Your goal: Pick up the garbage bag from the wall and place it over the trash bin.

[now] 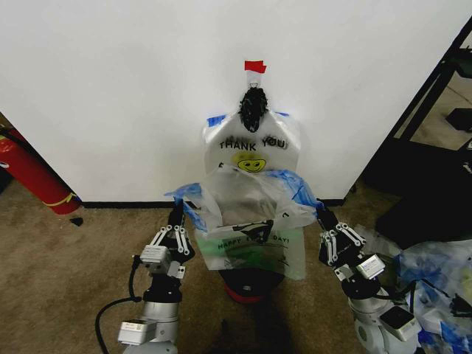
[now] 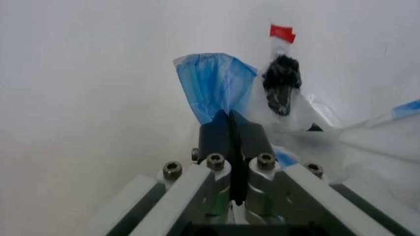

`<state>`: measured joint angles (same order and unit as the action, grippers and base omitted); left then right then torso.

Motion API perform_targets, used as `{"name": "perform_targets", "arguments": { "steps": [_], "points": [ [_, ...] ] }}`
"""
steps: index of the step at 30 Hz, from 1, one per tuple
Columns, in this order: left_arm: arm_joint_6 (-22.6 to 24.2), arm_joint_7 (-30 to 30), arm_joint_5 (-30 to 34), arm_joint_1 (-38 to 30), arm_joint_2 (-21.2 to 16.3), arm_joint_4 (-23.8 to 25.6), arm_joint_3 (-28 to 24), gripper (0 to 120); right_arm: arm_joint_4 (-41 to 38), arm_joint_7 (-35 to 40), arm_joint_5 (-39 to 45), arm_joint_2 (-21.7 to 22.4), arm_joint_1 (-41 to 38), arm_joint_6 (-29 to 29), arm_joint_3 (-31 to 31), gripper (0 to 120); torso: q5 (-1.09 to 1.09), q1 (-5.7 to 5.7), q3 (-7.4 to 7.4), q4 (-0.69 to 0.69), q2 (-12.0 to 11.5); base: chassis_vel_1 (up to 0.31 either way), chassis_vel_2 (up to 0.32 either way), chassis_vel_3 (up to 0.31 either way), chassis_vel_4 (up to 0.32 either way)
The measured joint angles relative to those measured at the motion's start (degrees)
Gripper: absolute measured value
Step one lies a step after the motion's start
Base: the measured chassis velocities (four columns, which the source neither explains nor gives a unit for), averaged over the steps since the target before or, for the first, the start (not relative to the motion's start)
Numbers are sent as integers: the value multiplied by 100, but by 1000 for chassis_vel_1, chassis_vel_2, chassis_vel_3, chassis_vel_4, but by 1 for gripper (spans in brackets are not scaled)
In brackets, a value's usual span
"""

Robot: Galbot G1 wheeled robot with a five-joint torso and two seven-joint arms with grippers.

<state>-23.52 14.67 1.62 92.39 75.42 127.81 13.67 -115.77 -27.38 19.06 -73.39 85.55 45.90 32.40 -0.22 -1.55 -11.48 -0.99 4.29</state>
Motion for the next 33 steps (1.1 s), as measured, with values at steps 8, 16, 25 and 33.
{"name": "perform_targets", "arguments": {
  "steps": [8,16,25,33],
  "points": [
    [-1,-9,149,-135,78,-386,-65,0,442,-34,-137,-71,-183,116,74,0,0,0,0,0,0,0,0,0,0],
    [-37,-76,54,-189,81,-699,-87,0,1242,-120,-179,-39,-310,121,-25,0,0,0,0,0,0,0,0,0,0],
    [-13,-52,-434,28,-328,-716,-180,0,1865,-156,-244,440,-138,122,-514,0,1,0,0,0,0,0,0,0,0],
    [-1,91,-846,186,-483,-921,-220,0,1904,-221,-257,768,45,130,-556,0,1,0,0,1,0,0,0,0,0]
  ]
}}
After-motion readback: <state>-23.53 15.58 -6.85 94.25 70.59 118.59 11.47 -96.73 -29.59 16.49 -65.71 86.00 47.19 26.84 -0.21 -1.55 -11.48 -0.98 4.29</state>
